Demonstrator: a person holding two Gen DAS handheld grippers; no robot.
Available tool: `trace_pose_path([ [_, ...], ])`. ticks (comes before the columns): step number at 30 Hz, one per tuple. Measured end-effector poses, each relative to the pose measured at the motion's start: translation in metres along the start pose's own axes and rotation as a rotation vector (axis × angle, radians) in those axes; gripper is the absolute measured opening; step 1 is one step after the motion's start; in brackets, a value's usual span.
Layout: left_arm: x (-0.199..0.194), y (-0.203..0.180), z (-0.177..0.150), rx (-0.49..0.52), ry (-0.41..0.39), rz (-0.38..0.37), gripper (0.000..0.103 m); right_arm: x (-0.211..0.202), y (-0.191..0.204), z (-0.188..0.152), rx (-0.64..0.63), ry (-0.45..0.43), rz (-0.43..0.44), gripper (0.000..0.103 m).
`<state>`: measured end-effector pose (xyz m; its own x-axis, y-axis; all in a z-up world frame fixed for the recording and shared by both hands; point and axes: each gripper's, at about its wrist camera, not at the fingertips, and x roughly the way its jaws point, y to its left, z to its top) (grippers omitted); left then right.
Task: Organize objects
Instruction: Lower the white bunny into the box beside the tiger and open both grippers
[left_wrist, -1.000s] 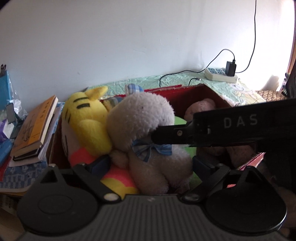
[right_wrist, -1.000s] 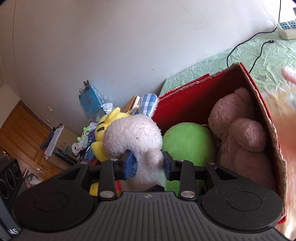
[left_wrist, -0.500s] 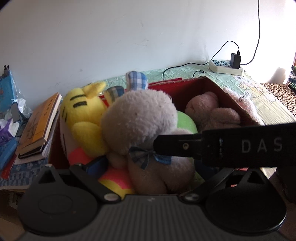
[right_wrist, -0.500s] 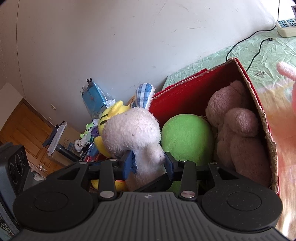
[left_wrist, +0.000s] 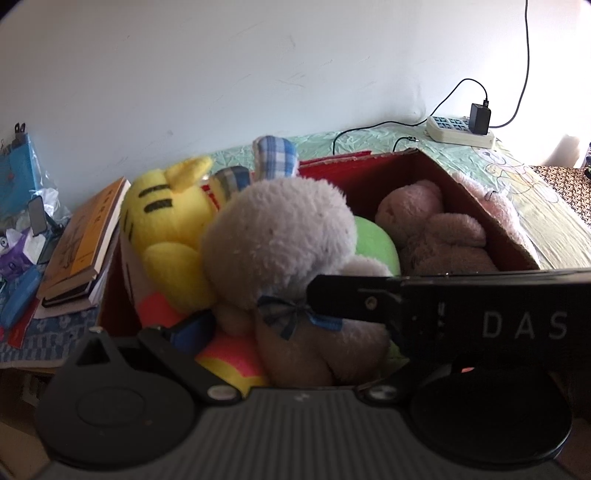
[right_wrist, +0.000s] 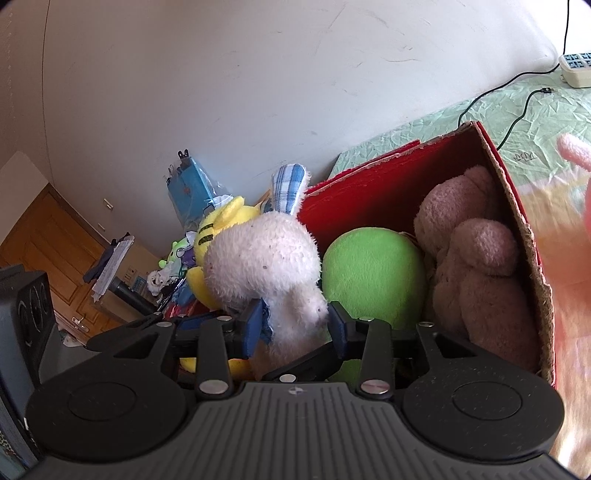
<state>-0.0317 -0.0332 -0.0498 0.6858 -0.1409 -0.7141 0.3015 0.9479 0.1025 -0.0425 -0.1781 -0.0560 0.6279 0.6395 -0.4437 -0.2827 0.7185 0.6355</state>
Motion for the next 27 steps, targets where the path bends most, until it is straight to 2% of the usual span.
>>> trace_pose_path([
  [7,0.0030,-0.0015,0.0013,0.007,0.009,0.012,0.102,0.0014,0.0010,-0.0012,-0.028,-0.003,-0.004,0.045],
  [27,0.0063,-0.0021,0.0017,0.007,0.010,0.009,0.103,0.0017,0.0039,-0.0046,-0.053,-0.015,-0.010,0.048],
])
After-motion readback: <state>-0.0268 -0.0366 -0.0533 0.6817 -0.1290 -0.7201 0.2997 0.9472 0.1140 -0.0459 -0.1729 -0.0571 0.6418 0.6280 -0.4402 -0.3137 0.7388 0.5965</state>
